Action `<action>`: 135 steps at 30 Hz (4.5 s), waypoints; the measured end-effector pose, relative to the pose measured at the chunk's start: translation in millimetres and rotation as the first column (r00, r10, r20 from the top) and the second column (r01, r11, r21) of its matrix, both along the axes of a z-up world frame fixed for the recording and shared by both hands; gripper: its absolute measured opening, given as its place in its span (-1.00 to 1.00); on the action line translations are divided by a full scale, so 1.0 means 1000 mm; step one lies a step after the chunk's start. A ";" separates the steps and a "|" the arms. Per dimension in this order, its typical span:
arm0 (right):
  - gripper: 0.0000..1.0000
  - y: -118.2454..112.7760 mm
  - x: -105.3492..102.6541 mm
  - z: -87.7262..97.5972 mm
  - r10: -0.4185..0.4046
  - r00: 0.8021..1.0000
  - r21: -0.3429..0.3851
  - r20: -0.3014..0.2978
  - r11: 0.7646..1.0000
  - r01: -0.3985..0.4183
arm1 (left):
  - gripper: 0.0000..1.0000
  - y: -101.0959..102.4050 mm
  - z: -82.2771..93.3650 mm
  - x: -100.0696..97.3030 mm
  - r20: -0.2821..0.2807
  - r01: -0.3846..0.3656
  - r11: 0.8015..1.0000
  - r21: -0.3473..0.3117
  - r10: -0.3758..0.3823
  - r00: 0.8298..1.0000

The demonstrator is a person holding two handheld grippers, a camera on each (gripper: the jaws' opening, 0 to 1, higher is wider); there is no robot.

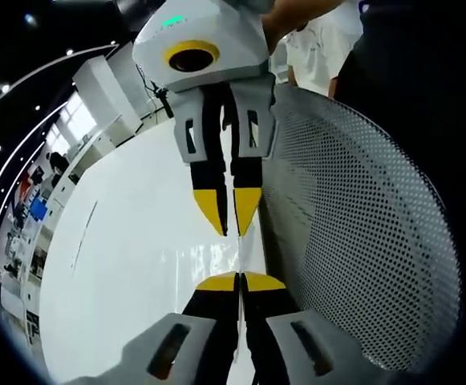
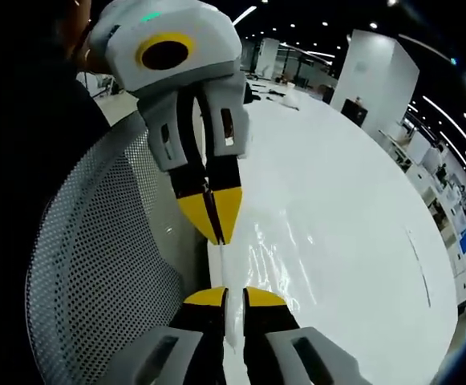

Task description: Open the resealable bag by pulling the two sides of the seal apart until the entire bag opening is separated and visibly accessible.

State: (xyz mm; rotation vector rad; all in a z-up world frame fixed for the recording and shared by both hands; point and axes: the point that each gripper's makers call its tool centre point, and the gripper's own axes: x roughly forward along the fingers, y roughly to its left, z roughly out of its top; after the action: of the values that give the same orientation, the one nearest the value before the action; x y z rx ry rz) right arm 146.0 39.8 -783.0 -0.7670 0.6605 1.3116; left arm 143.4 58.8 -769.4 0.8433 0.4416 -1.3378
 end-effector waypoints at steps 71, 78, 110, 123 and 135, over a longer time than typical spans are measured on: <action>-1.00 0.022 0.030 0.029 -0.124 0.991 0.138 -0.043 0.982 0.129 | -1.00 -0.002 0.012 0.021 0.146 -0.044 0.998 0.035 0.039 0.988; -1.00 0.020 0.043 0.039 -0.172 0.985 0.167 0.000 0.971 0.169 | -1.00 -0.001 0.009 0.022 0.134 -0.062 0.998 0.029 0.057 0.989; -1.00 -0.009 0.094 0.095 -0.483 0.873 0.386 0.070 0.820 0.423 | -1.00 -0.005 0.024 0.028 0.062 -0.147 0.987 -0.063 0.151 0.987; -1.00 -0.016 0.108 0.122 -0.559 0.826 0.462 0.077 0.754 0.467 | -1.00 -0.011 0.036 0.034 0.068 -0.167 0.979 -0.114 0.176 0.982; -1.00 -0.012 0.112 0.140 -0.538 0.831 0.474 0.144 0.774 0.420 | -1.00 -0.015 0.045 0.047 0.083 -0.183 0.973 -0.142 0.196 0.977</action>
State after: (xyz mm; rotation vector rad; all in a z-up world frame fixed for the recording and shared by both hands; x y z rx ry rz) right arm 257.5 27.9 -643.3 -0.3642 0.2955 0.8022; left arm 190.3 43.7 -724.5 0.7321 0.3435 -1.1322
